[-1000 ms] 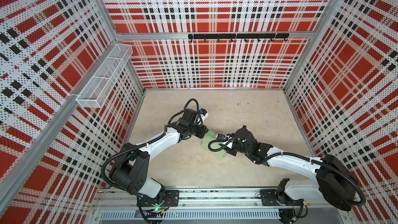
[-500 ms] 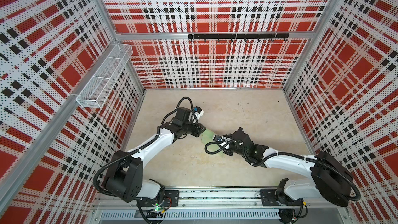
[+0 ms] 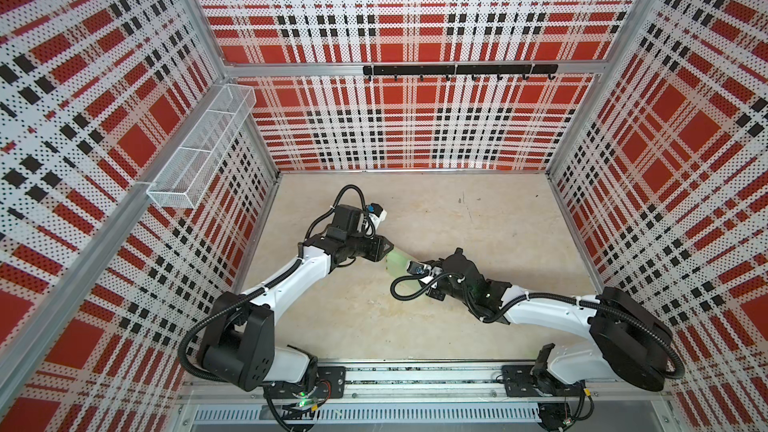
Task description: Fold the paper box
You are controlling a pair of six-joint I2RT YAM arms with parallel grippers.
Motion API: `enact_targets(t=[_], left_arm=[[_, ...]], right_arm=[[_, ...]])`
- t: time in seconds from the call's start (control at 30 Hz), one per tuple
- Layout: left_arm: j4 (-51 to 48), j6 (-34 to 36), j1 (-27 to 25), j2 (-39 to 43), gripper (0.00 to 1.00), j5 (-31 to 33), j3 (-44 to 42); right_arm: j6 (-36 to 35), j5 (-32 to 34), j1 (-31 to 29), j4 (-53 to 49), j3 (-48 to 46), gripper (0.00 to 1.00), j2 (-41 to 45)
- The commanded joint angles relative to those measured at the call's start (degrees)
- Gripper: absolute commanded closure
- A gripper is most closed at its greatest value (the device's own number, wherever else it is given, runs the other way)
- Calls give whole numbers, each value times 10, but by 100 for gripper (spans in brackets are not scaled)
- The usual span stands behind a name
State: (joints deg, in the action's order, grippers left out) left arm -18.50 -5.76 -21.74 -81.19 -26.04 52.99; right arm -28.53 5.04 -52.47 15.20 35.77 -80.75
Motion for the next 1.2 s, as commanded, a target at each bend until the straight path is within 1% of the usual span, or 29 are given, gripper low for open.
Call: enact_targets(t=[0.0,0.17,0.37,0.47,0.7,0.97,1.1,1.17], left_arm=[[3,3,-8,-11,66,12,18],[3,21,-15,-20,66,20,8],[-1,27,-13,-28,67,58,4],[0,31,-13,-33,67,65,3],[4,36,-13,-45,67,71,-1],[6,44,-17,-51,68,73,-4],[7,45,-17,-51,68,75,-6],[7,46,-17,-52,67,74,-7]], right_arm=[[-9,8,-4,-25,-5,65,-22],[-10,8,-3,-19,-5,66,-27],[-10,10,-3,-14,-8,65,-27],[-13,9,-3,-20,-7,65,-26],[-13,10,-10,-31,-1,59,-4],[8,-12,-25,-68,13,54,57],[33,-42,-26,-87,13,54,110],[45,-49,-26,-89,12,58,132]])
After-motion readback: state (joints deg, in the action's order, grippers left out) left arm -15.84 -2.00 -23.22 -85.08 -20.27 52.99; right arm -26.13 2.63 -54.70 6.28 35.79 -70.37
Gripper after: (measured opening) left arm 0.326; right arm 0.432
